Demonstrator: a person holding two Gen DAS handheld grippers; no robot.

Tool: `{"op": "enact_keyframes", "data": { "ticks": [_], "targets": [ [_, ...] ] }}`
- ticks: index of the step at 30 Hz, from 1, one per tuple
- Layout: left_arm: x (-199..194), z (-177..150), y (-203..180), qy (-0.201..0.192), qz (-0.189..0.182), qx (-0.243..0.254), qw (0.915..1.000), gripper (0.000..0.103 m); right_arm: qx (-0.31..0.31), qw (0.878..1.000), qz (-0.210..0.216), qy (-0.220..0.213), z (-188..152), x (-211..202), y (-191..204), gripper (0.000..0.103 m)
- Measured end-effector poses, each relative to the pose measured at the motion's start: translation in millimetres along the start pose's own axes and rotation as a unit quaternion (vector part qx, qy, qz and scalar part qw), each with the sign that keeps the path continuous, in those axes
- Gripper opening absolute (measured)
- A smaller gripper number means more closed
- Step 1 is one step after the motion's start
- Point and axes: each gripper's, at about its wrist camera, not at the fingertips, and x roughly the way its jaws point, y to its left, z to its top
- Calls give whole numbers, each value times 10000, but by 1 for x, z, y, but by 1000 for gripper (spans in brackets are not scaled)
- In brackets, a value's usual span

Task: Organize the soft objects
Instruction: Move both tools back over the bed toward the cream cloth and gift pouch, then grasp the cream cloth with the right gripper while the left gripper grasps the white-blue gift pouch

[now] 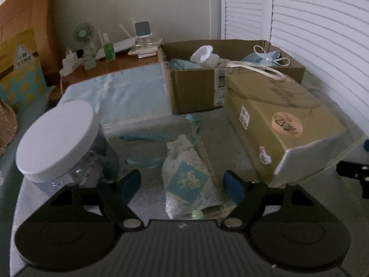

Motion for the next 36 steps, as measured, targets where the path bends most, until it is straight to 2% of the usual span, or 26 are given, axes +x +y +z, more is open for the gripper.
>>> {"op": "enact_keyframes", "data": {
  "ticks": [3,7,13,16,20,24,26,27,30,31,32,36],
  "targets": [
    [1,0,1,6,-47,-62,10000,78,-73,10000,-27,-49,5,-1,1,99],
    [1,0,2,8,-102,-100,9999,78,-130,9996,72,-249,18,-5,1,84],
    [2,0,3,15,-175,-162,9997,77,-82,9974,479,-530,41,-3,-3,67],
    [2,1,4,38,-220,-215,9995,77,-5,9964,697,-474,49,8,-4,57],
    [3,2,4,51,-243,-224,9994,77,34,9959,833,-343,52,22,-3,52],
    [3,2,5,61,-274,-233,9993,77,156,9934,1109,-253,54,30,-4,40],
    [3,3,4,53,-294,-231,9993,69,174,9932,1134,-201,55,33,-5,24],
    [3,3,4,42,-321,-214,9992,67,168,9928,1167,-188,55,33,-4,22],
    [2,4,4,42,-344,-213,9992,65,90,9942,1052,-219,54,29,-2,20],
    [2,4,4,39,-344,-214,9992,62,83,9943,1037,-232,54,28,-2,20],
    [2,4,4,31,-340,-208,9992,55,109,9945,1008,-253,55,25,-2,20],
    [1,5,5,39,-358,-186,9992,43,126,9954,879,-366,56,10,-6,20]
  ]
}}
